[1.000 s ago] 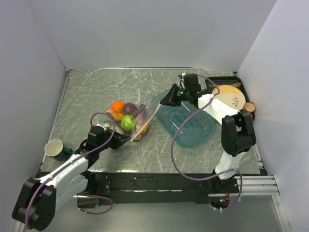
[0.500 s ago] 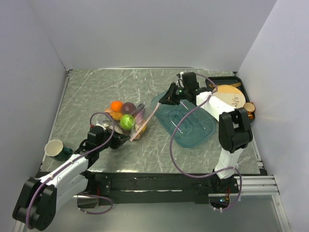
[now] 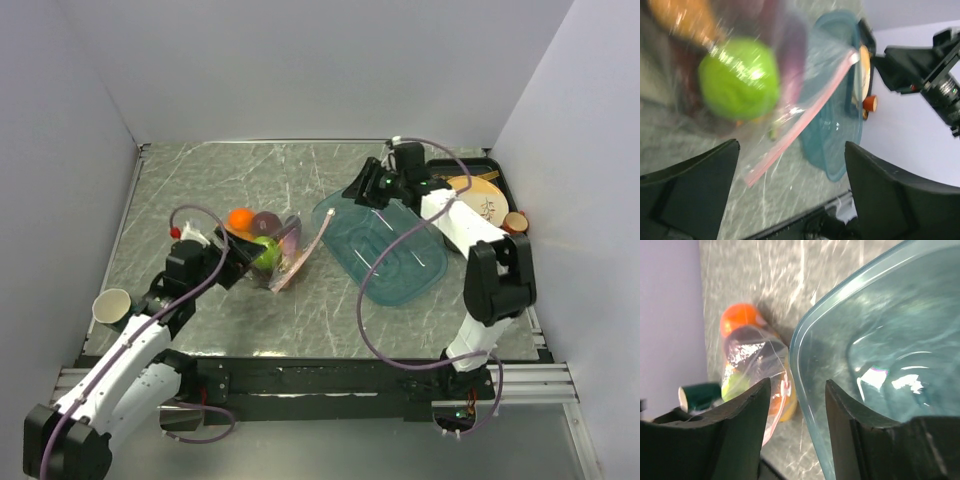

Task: Place the food in the zip-top bag and seal the zipper
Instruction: Zip the zipper food storage bag at the center of the board, then adjust the bin at the center of the board.

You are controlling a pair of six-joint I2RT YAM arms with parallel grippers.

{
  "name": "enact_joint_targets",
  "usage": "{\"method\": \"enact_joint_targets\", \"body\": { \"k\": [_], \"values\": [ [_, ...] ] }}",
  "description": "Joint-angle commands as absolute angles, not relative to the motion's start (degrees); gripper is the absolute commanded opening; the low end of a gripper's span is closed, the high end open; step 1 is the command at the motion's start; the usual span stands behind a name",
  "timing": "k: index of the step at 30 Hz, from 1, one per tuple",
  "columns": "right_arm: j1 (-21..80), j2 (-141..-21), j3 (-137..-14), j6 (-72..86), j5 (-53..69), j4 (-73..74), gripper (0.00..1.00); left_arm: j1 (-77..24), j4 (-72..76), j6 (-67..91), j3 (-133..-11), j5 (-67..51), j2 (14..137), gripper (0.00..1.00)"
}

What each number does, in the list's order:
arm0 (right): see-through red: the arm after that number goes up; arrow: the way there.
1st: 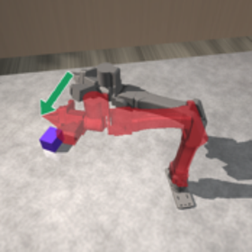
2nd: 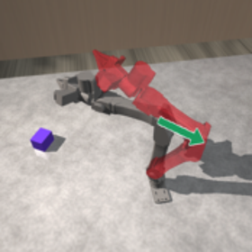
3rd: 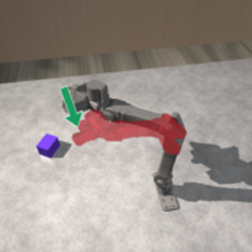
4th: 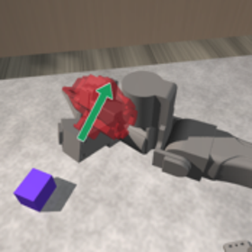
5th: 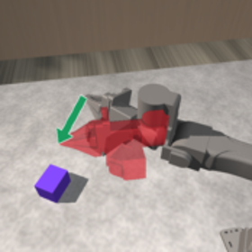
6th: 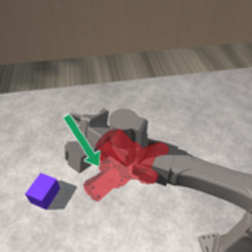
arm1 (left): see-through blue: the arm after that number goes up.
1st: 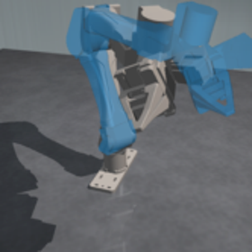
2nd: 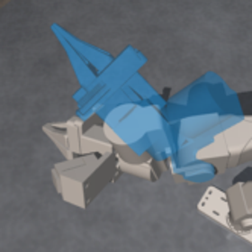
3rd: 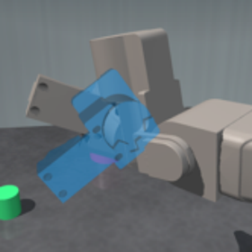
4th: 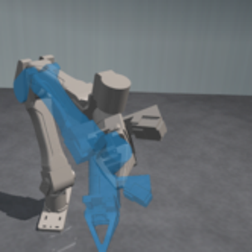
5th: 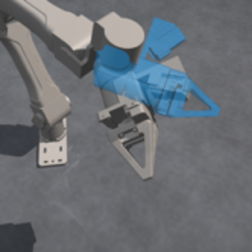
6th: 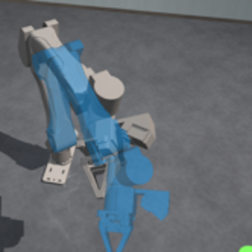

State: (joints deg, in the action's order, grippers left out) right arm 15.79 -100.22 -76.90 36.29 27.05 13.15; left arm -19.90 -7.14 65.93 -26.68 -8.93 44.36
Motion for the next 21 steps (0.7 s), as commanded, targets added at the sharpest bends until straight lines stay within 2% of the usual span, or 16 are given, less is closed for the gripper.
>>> {"method": "enact_joint_targets", "body": {
  "k": [1, 5, 10, 15, 21],
  "values": [
    [13.10, -91.68, -73.92, 34.11, 20.23, 12.39, 0.56, -19.60, -12.82, 56.35, -36.18, -2.29, 44.20, 0.97],
    [9.68, -87.55, -70.67, 32.52, 17.58, 13.44, 0.64, -19.60, -19.41, 49.32, -46.91, -0.18, 50.52, 0.99],
    [3.36, -83.68, -65.22, 30.41, 15.38, 13.97, 0.65, -19.60, -24.34, 42.02, -59.56, 2.02, 59.40, 0.99],
    [-1.75, -80.78, -61.01, 29.62, 13.62, 15.73, 0.65, -19.60, -20.40, 41.31, -62.40, -0.34, 62.75, 0.99],
    [-2.03, -79.89, -54.60, 29.26, 15.90, 17.14, 0.65, -19.60, -12.57, 44.73, -60.65, -8.52, 65.12, 0.99]
  ]
}}
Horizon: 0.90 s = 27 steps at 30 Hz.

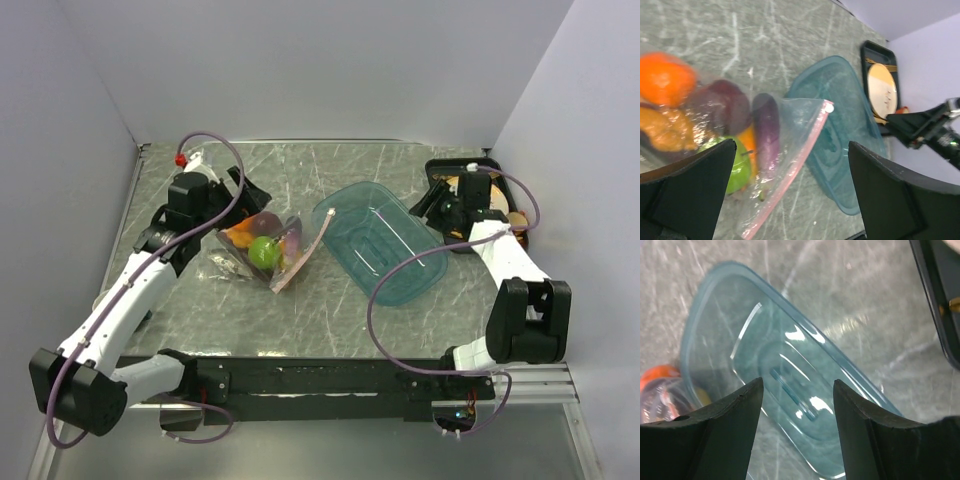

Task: Place the food in the zip-top bag and seal the zipper
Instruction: Adjust the bin at the center of the board.

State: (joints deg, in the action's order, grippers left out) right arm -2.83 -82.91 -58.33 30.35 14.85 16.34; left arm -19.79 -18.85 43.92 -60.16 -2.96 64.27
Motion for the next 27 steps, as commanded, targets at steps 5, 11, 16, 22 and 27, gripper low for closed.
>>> {"method": "enact_joint_targets", "body": {
  "k": [5, 11, 16, 22, 27],
  "values": [
    [4.20, -76.82, -46.34, 29.27, 14.16, 16.70, 0.65, -19.60, -13.09, 44.39, -60.29, -9.93, 66.44, 0.99],
    [17.30, -79.27, -43.33, 33.74, 10.72, 15.21, 0.65, -19.60, -16.44, 43.25, -60.47, -4.83, 66.36, 0.99],
    [23.90, -84.45, -46.40, 37.00, 11.34, 13.36, 0.65, -19.69, -17.49, 43.33, -60.73, -4.13, 66.53, 0.99],
    [29.26, -93.16, -57.56, 36.04, 14.32, 15.38, 0.65, -19.60, -17.23, 45.00, -59.15, -1.76, 64.87, 0.99],
    [31.55, -98.77, -66.17, 35.33, 15.91, 16.78, 0.65, -19.60, -17.93, 44.30, -59.41, -0.88, 64.42, 0.99]
  ]
}}
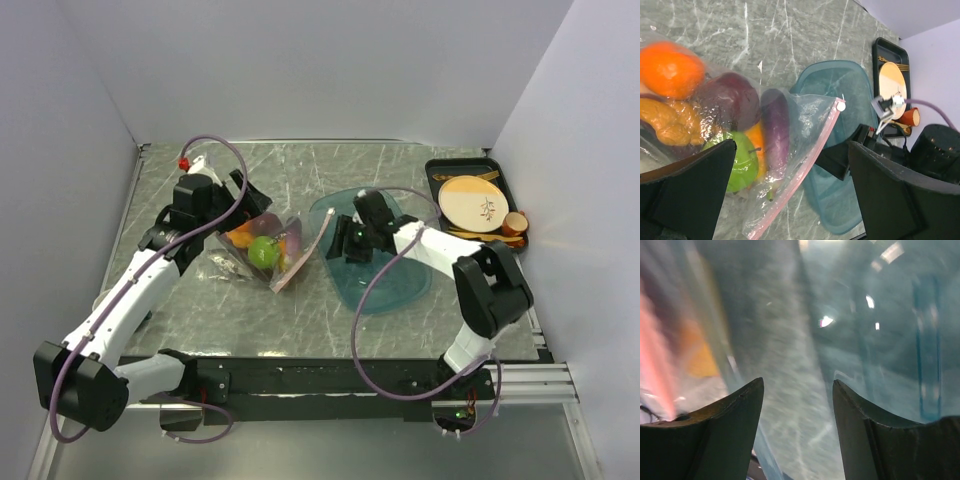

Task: Place the food in the zip-top bag and seal the zipper
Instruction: Adjust the bin at the center of the board.

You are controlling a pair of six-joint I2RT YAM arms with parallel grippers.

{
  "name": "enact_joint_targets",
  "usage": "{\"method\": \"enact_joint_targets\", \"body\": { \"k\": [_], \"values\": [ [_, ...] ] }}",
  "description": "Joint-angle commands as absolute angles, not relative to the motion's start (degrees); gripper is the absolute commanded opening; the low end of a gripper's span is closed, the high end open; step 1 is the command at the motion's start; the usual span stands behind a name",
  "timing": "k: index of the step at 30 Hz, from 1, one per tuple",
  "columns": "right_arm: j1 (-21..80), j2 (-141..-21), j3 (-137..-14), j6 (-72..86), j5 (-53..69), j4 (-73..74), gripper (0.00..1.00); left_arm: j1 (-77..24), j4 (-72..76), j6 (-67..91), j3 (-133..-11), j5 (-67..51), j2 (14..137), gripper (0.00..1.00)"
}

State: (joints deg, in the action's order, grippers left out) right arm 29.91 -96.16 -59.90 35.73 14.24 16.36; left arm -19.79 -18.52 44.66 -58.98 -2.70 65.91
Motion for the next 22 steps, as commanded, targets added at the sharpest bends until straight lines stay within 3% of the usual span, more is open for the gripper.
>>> {"method": "enact_joint_targets", "body": {
  "k": [1, 8, 14, 18, 22],
  "values": [
    [31.73, -99.40, -67.14, 35.25, 16.69, 16.79, 0.65, -19.60, -18.19, 44.12, -59.59, -0.62, 64.60, 0.99],
    [31.82, -101.43, -71.71, 36.83, 21.37, 14.41, 0.65, -19.51, -17.67, 43.33, -59.85, -0.18, 64.78, 0.99],
    [26.73, -85.55, -63.30, 34.11, 5.03, 14.34, 0.66, -19.51, -18.54, 40.43, -62.48, 1.67, 66.35, 0.99],
    [19.53, -74.56, -58.80, 30.59, -2.35, 14.23, 0.75, -19.34, -17.05, 38.76, -63.02, 2.64, 66.97, 0.99],
    [11.88, -71.63, -56.34, 26.55, -9.48, 15.47, 0.84, -19.25, -14.07, 36.40, -62.58, 3.60, 66.80, 0.99]
  ]
}}
